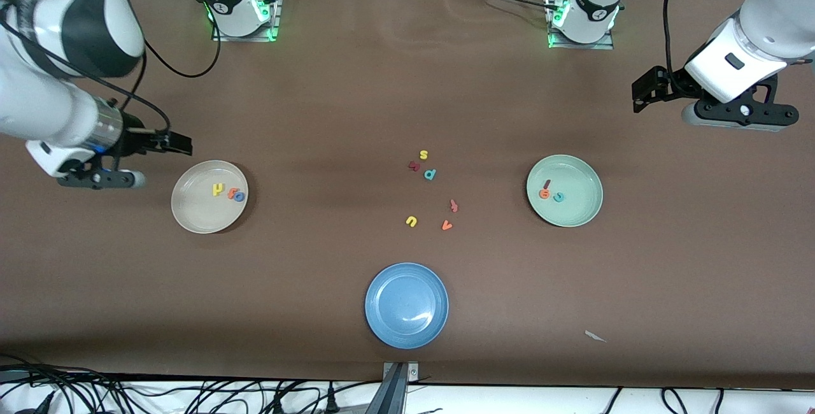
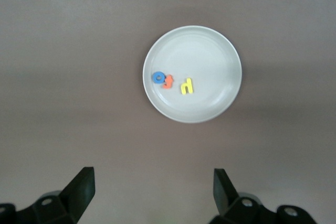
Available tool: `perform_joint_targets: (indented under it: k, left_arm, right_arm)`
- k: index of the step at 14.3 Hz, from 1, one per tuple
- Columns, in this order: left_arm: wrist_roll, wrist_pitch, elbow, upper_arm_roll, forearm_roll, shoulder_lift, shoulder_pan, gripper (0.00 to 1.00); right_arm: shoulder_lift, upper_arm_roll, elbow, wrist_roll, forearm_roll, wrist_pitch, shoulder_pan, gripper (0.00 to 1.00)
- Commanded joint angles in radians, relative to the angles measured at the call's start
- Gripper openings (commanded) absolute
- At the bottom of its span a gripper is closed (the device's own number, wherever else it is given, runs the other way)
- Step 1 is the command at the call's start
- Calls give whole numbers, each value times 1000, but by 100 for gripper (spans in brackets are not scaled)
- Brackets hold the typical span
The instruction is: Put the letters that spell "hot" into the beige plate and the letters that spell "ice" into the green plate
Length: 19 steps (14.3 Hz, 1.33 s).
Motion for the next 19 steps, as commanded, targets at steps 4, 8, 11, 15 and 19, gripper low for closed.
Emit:
perform_joint_targets:
  k: [4, 8, 11, 15, 19]
  left_arm:
    - [13, -15, 37, 1, 13, 18, -13, 100]
    - [11, -15, 37, -2, 10, 16, -13, 100]
    - [3, -16, 37, -2, 8, 16, -14, 100]
    - [8, -16, 37, -2, 10, 16, -14, 100]
    - [8, -15, 35, 0, 10, 16, -14, 100]
  right_arm:
    - [-85, 62, 31, -7, -18, -126, -87, 100]
    - [-85, 61, 48, -44, -22, -89, -93, 100]
    - [-86, 61, 59, -42, -15, -71, -118, 100]
    - [-91, 61, 77, -35, -13, -56, -115, 100]
    - [-62, 59, 114, -44, -19, -68, -115, 100]
